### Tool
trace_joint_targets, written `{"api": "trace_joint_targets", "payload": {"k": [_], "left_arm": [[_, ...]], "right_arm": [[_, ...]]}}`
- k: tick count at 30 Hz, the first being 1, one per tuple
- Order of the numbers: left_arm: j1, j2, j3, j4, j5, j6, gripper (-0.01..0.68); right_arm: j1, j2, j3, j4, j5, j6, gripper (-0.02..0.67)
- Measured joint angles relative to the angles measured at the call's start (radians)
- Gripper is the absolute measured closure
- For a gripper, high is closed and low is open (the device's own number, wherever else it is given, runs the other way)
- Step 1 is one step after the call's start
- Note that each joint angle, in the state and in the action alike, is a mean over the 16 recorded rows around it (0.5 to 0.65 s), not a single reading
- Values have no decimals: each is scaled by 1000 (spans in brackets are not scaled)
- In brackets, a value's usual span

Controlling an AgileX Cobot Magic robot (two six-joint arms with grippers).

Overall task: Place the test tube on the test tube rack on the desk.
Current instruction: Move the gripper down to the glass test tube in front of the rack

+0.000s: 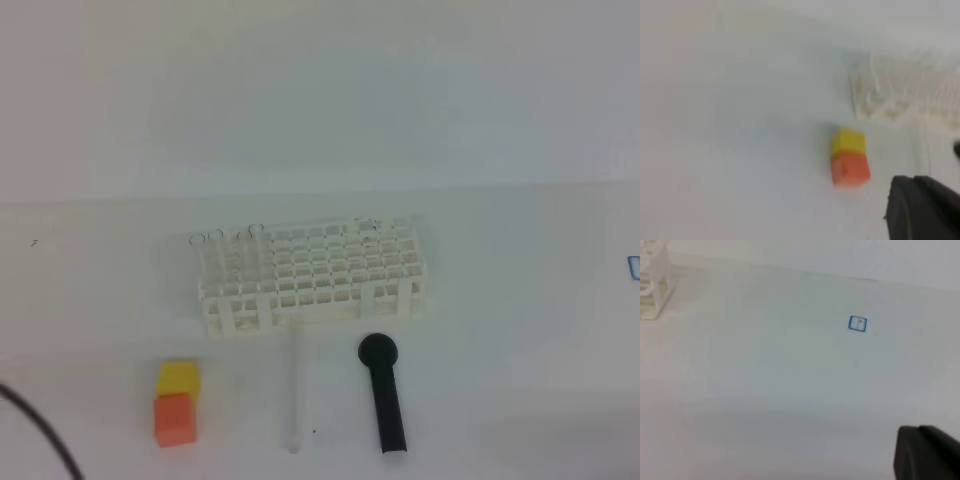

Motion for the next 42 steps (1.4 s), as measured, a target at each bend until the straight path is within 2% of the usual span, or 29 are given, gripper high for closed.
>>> {"api": "trace_joint_targets", "payload": {"k": [6,9,13,17,23,27,30,34,37,42], "left_arm": [[-7,294,-129,-185,224,238,674],[-35,424,-169,-271,263,315,674],[-114,573,-213,-309,248,348,674],[-241,713,-277,-224,231,253,674],[-451,914,-414,-14,238,5,674],[-546,1044,-521,102,262,-153,674],[-584,1133,-597,150,287,-230,669],[-599,1228,-679,159,300,-268,638],[-599,1287,-723,149,302,-275,586],[-599,1370,-765,146,299,-284,461]], "right_arm": [[0,0,0,0,0,0,650],[0,0,0,0,0,0,650],[0,0,0,0,0,0,650],[0,0,0,0,0,0,650],[0,0,0,0,0,0,650],[0,0,0,0,0,0,650],[0,0,0,0,0,0,650],[0,0,0,0,0,0,650],[0,0,0,0,0,0,650],[0,0,0,0,0,0,650]]}}
